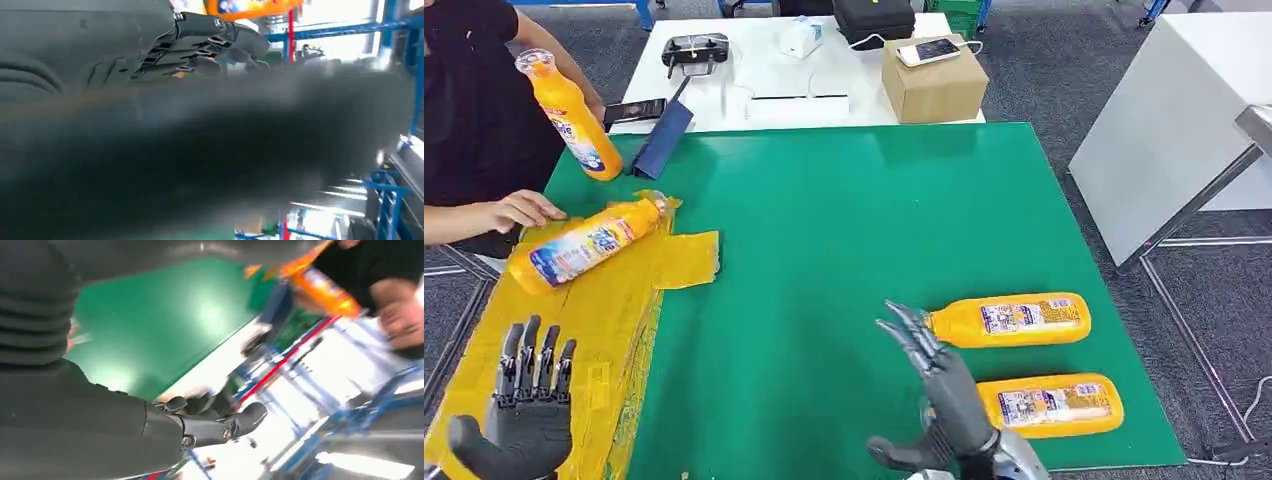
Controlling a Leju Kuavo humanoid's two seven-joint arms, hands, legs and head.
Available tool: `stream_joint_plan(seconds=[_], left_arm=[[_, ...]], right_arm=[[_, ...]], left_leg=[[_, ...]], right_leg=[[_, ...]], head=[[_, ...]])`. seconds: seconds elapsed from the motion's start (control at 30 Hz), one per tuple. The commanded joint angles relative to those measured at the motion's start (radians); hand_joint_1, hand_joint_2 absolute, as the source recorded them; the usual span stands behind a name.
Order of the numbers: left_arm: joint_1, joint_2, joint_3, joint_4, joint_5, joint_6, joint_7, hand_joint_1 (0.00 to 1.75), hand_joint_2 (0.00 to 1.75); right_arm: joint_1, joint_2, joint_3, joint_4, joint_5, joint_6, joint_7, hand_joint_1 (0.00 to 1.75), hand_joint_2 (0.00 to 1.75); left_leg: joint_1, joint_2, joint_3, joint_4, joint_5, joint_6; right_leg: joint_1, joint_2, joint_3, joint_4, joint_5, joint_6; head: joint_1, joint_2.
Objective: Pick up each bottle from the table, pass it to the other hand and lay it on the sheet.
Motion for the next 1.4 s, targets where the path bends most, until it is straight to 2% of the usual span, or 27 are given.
stream_joint_plan(seconds=[0.03, 0.1, 0.13, 0.17, 0.23, 0.3, 0.4, 0.47, 0.57, 0.77, 0.9, 1.0, 1.07, 1.13, 1.17, 1.2, 1.3, 1.37, 1.4], left_arm=[[0.046, -0.029, -0.12, -0.056, -0.002, 0.02, -0.002, 0.0, 1.75], [0.046, -0.026, -0.124, -0.054, 0.004, 0.015, 0.0, 0.0, 1.75], [0.044, -0.028, -0.127, -0.059, -0.023, 0.033, -0.009, 0.0, 1.75], [0.045, -0.03, -0.14, -0.058, -0.034, 0.04, -0.018, 0.0, 1.75], [0.052, -0.028, -0.167, -0.063, -0.058, 0.079, -0.021, 0.0, 1.75], [0.063, -0.024, -0.177, -0.069, -0.059, 0.098, -0.019, 0.0, 1.75], [0.071, -0.016, -0.176, -0.068, -0.05, 0.1, -0.016, 0.0, 1.75], [0.067, -0.011, -0.178, -0.061, -0.053, 0.097, -0.017, 0.0, 1.75], [0.058, -0.005, -0.183, -0.052, -0.055, 0.102, -0.017, 0.0, 1.75], [0.057, -0.005, -0.185, -0.052, -0.055, 0.103, -0.016, 0.0, 1.75], [0.057, -0.005, -0.185, -0.052, -0.055, 0.103, -0.016, 0.0, 1.75], [0.045, 0.014, -0.199, -0.04, -0.045, 0.11, -0.01, 0.0, 1.75], [0.045, 0.014, -0.199, -0.04, -0.045, 0.11, -0.01, 0.0, 1.75], [0.038, 0.025, -0.208, -0.033, -0.042, 0.117, -0.007, 0.0, 1.75], [0.026, 0.051, -0.23, -0.029, -0.039, 0.148, -0.007, 0.0, 1.75], [0.026, 0.058, -0.233, -0.031, -0.034, 0.149, -0.003, 0.0, 1.75], [0.015, 0.074, -0.238, -0.018, -0.022, 0.142, 0.004, 0.0, 1.75], [0.007, 0.076, -0.237, -0.008, -0.019, 0.143, 0.004, 0.0, 1.75], [0.007, 0.076, -0.237, -0.008, -0.019, 0.143, 0.004, 0.0, 1.75]], right_arm=[[0.177, -0.135, -0.181, -0.181, -0.03, 0.025, -0.005, 0.0, 1.75], [0.176, -0.141, -0.176, -0.18, -0.025, 0.039, 0.014, 0.0, 1.75], [0.207, -0.167, -0.186, -0.2, -0.029, 0.041, 0.035, 0.0, 1.75], [0.262, -0.197, -0.205, -0.241, -0.033, 0.027, 0.036, 0.0, 1.75], [0.396, -0.254, -0.241, -0.332, 0.022, -0.019, 0.065, 0.0, 1.75], [0.484, -0.288, -0.254, -0.398, 0.079, -0.069, 0.108, 0.0, 1.75], [0.55, -0.35, -0.288, -0.443, 0.123, -0.119, 0.22, 0.0, 1.75], [0.579, -0.378, -0.346, -0.433, 0.081, -0.117, 0.27, 0.0, 1.75], [0.591, -0.359, -0.417, -0.411, 0.041, -0.087, 0.243, 0.0, 1.75], [0.581, -0.344, -0.414, -0.408, 0.047, -0.075, 0.239, 0.0, 1.75], [0.581, -0.344, -0.414, -0.408, 0.047, -0.075, 0.239, 0.0, 1.75], [0.621, -0.292, -0.556, -0.398, -0.007, 0.032, 0.244, 0.0, 1.75], [0.621, -0.292, -0.556, -0.398, -0.007, 0.032, 0.244, 0.0, 1.75], [0.639, -0.257, -0.63, -0.401, -0.029, 0.108, 0.22, 0.0, 1.75], [0.604, -0.044, -0.88, -0.426, 0.054, 0.402, 0.068, 0.0, 1.75], [0.573, 0.016, -0.943, -0.434, 0.099, 0.486, 0.026, 0.0, 1.75], [0.517, 0.079, -1.076, -0.444, 0.143, 0.681, -0.015, 0.0, 1.75], [0.481, 0.113, -1.145, -0.452, 0.152, 0.759, -0.065, 0.0, 1.75], [0.481, 0.113, -1.145, -0.452, 0.152, 0.759, -0.065, 0.0, 1.75]], left_leg=[[-0.001, -0.003, 0.0, 0.0, 0.0, 0.0], [0.001, -0.002, 0.002, 0.001, -0.001, -0.001], [0.0, -0.001, 0.001, 0.0, -0.001, 0.0], [0.003, -0.002, 0.004, 0.002, -0.003, -0.002], [0.001, -0.008, 0.003, 0.003, -0.002, -0.001], [-0.001, -0.011, 0.006, 0.003, -0.002, 0.0], [0.0, -0.01, 0.007, 0.003, -0.005, 0.003], [-0.002, -0.007, 0.006, 0.002, -0.004, 0.004], [-0.003, -0.007, 0.007, 0.001, -0.003, 0.004], [-0.003, -0.006, 0.009, 0.001, -0.005, 0.006], [-0.003, -0.007, 0.011, 0.001, -0.006, 0.006], [-0.004, -0.008, 0.011, 0.001, -0.006, 0.007], [-0.004, -0.008, 0.011, 0.001, -0.006, 0.007], [-0.003, -0.008, 0.011, 0.001, -0.006, 0.006], [-0.004, -0.01, 0.011, 0.001, -0.005, 0.007], [-0.003, -0.011, 0.012, 0.001, -0.006, 0.006], [-0.005, -0.009, 0.012, 0.0, -0.005, 0.007], [-0.006, -0.008, 0.011, 0.0, -0.005, 0.008], [-0.004, -0.009, 0.012, 0.001, -0.006, 0.007]], right_leg=[[-0.001, -0.002, 0.002, 0.0, -0.001, 0.0], [0.001, 0.0, 0.003, 0.0, -0.001, -0.001], [0.0, 0.0, 0.002, 0.0, 0.0, -0.001], [0.003, 0.001, 0.006, 0.0, -0.001, -0.003], [0.001, -0.007, 0.006, 0.001, -0.003, -0.001], [-0.001, -0.01, 0.001, 0.002, -0.005, 0.0], [-0.001, -0.01, 0.003, 0.001, -0.008, 0.005], [-0.002, -0.006, 0.009, 0.0, -0.006, 0.006], [-0.003, -0.007, 0.01, -0.001, -0.005, 0.006], [-0.003, -0.006, 0.003, -0.001, -0.005, 0.006], [-0.003, -0.006, 0.005, -0.002, -0.006, 0.006], [-0.004, -0.007, 0.005, -0.001, -0.007, 0.007], [-0.004, -0.007, 0.005, -0.001, -0.007, 0.007], [-0.003, -0.007, 0.006, -0.002, -0.007, 0.006], [-0.005, -0.01, 0.005, -0.001, -0.007, 0.008], [-0.004, -0.01, 0.007, -0.002, -0.008, 0.007], [-0.005, -0.009, 0.005, -0.002, -0.007, 0.008], [-0.006, -0.008, 0.004, -0.001, -0.007, 0.009], [-0.005, -0.008, 0.005, -0.002, -0.007, 0.008]], head=[[0.0, 0.0], [0.0, 0.0], [0.0, 0.0], [0.0, 0.0], [-0.001, 0.0], [0.0, 0.0], [0.0, 0.0], [0.0, 0.0], [0.0, 0.0], [0.0, 0.0], [0.0, 0.0], [0.0, 0.0], [0.0, 0.0], [0.0, 0.0], [-0.001, 0.0], [0.0, 0.0], [-0.001, 0.0], [-0.001, 0.0], [-0.001, 0.0]])
